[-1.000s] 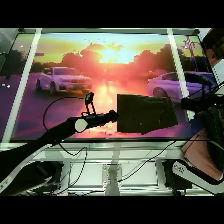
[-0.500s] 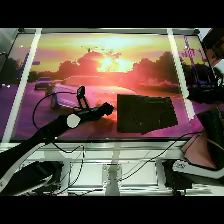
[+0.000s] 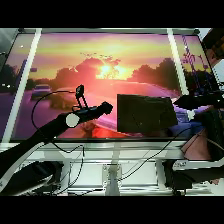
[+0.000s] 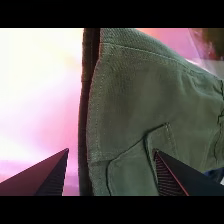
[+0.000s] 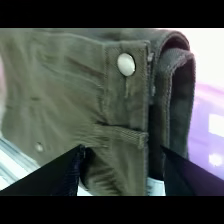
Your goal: Fold the clothes and pants, and hang the long-sleeved shirts on hangers.
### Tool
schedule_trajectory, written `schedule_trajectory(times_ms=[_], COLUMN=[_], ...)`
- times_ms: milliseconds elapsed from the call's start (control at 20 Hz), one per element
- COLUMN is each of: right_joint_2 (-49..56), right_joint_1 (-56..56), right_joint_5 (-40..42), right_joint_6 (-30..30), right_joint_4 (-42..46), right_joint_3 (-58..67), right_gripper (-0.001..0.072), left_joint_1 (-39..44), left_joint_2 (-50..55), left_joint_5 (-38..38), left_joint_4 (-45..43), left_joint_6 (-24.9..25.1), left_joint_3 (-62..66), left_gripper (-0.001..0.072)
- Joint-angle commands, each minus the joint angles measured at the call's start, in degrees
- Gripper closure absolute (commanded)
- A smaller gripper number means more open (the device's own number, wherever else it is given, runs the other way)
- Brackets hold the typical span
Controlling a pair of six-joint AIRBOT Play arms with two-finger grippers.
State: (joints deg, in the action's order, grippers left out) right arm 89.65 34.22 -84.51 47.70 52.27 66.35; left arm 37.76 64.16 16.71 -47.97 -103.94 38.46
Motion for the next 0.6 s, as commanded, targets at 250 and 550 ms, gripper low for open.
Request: schedule_trajectory(times_ms=[250,550], right_joint_2=[3.0,10.5], right_joint_1=[-6.2,-6.2], right_joint_5=[6.2,1.1], right_joint_6=[5.8,9.9], right_joint_4=[14.1,4.0], right_joint_3=[0.2,0.2], right_gripper=[0.0158,0.0159], left_joint_1=[0.0,0.0], left_joint_2=[0.0,0.0], left_joint_5=[0.0,-0.1], left_joint_4=[0.0,0.0], left_joint_6=[0.0,0.0], left_joint_3=[0.0,0.0], left_gripper=[0.0099,0.0099])
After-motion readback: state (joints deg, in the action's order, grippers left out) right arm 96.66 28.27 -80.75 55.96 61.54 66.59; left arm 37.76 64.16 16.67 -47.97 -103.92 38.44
